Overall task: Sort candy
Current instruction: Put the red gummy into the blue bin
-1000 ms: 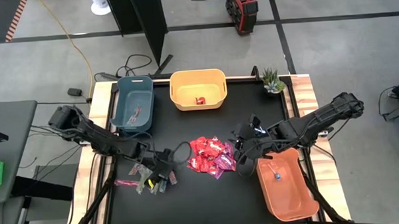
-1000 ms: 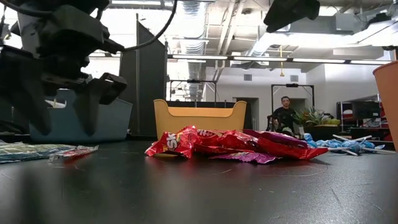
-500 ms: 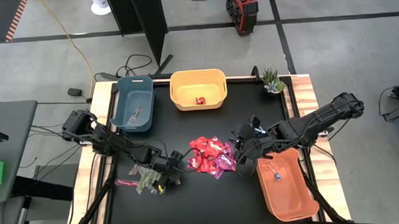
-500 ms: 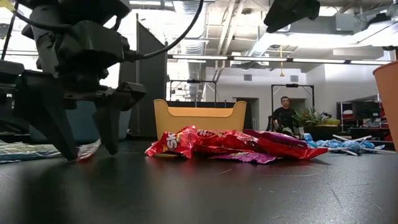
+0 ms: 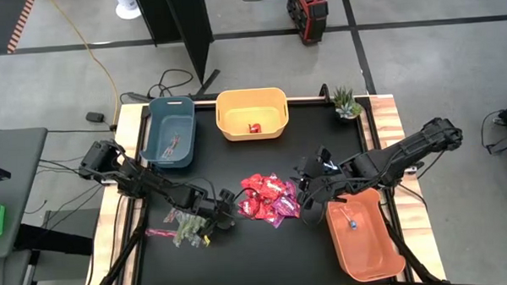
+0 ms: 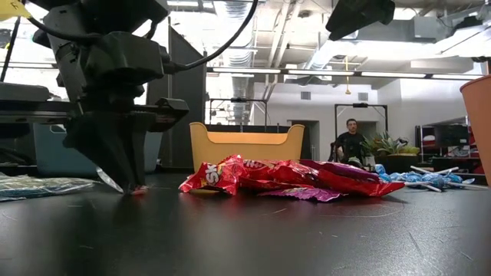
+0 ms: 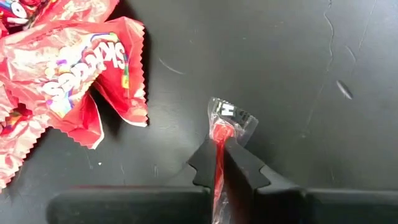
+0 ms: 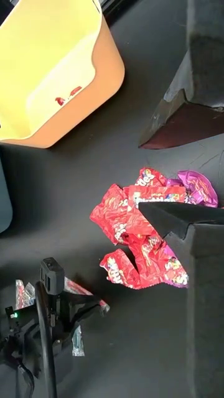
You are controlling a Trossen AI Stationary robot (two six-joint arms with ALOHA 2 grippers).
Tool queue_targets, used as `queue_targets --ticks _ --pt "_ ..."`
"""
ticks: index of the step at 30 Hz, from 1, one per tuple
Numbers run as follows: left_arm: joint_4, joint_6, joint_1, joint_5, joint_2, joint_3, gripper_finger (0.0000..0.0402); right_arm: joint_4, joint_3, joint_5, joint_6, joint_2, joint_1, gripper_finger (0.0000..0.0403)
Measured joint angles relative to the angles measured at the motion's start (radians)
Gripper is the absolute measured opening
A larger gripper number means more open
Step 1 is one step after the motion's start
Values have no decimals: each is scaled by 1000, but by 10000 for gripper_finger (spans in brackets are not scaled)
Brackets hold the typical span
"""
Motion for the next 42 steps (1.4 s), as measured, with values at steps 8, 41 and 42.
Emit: queue_targets --ticks 8,41,42 --pt "-82 17 1 -8 -21 49 1 -3 0 0 0 0 0 159" --pt "-389 -31 42 66 -389 53 1 -4 0 1 -11 0 39 159" --pt "-401 -31 42 76 -389 53 1 -3 0 1 -11 0 39 159"
